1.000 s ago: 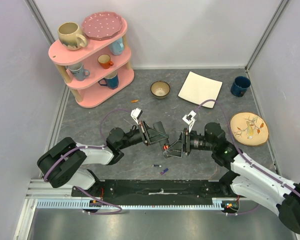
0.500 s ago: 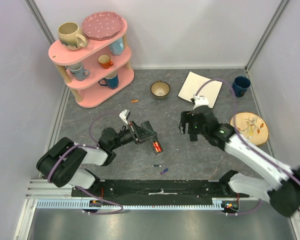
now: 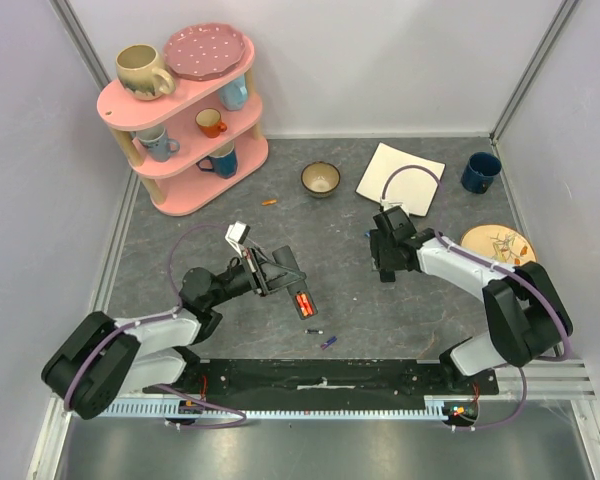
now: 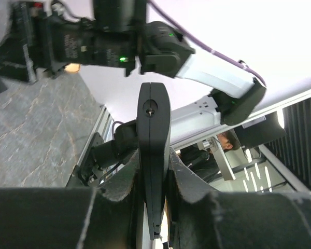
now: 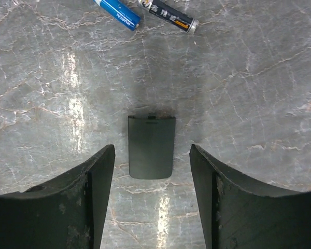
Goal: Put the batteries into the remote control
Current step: Pick up the battery cover at the center of the board.
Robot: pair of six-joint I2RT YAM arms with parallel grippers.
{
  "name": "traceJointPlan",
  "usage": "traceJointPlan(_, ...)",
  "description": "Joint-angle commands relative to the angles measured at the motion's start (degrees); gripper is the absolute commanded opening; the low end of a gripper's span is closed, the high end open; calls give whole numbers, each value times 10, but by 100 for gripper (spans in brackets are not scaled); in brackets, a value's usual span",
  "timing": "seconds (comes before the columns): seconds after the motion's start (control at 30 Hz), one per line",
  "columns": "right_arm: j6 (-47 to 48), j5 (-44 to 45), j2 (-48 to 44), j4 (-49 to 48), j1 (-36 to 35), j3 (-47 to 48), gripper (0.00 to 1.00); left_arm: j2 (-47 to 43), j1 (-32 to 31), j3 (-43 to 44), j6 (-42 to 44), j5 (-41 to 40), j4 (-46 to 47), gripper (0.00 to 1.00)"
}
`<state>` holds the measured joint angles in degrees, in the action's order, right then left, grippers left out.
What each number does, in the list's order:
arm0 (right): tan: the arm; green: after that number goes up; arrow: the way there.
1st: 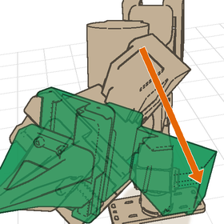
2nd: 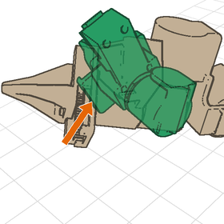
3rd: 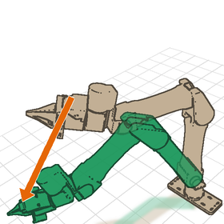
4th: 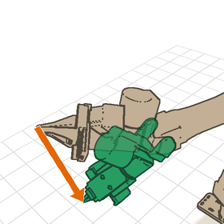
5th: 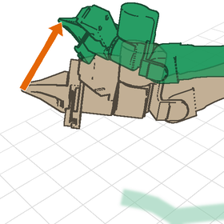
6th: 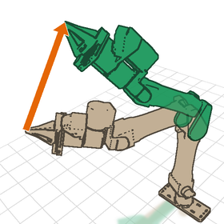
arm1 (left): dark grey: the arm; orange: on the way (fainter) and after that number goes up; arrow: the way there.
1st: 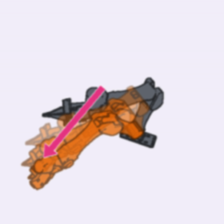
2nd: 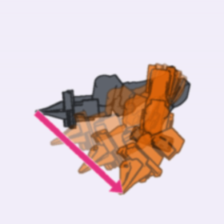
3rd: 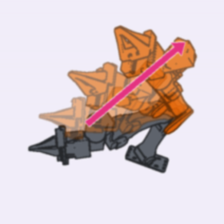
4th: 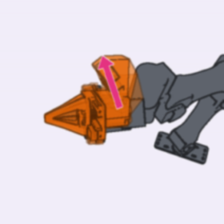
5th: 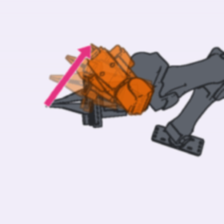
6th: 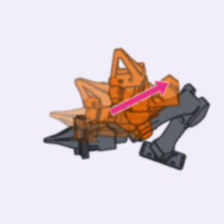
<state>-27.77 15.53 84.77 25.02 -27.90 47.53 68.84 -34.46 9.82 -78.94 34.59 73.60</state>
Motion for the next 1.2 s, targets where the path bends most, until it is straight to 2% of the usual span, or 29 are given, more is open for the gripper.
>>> traceJointPlan(0.0, 23, -60, 3, -75, 27, -28, 67, -59, 1, 1, 55, 8, -21, 2)
traceJointPlan(0.2, 39, -80, 3, -88, 33, -47, 70, -71, 1, 2, 56, 11, -31, 2)
traceJointPlan(0.47, 37, -97, 27, -88, 33, -50, 64, -31, 1, 3, 34, 7, 2, 2)
traceJointPlan(1.07, 33, -104, 14, -30, 34, -61, 64, -10, 1, 12, 25, 15, 12, 2)
traceJointPlan(1.17, 34, -110, 19, -26, 33, -61, 60, -7, 1, 13, 22, 18, 19, 2)
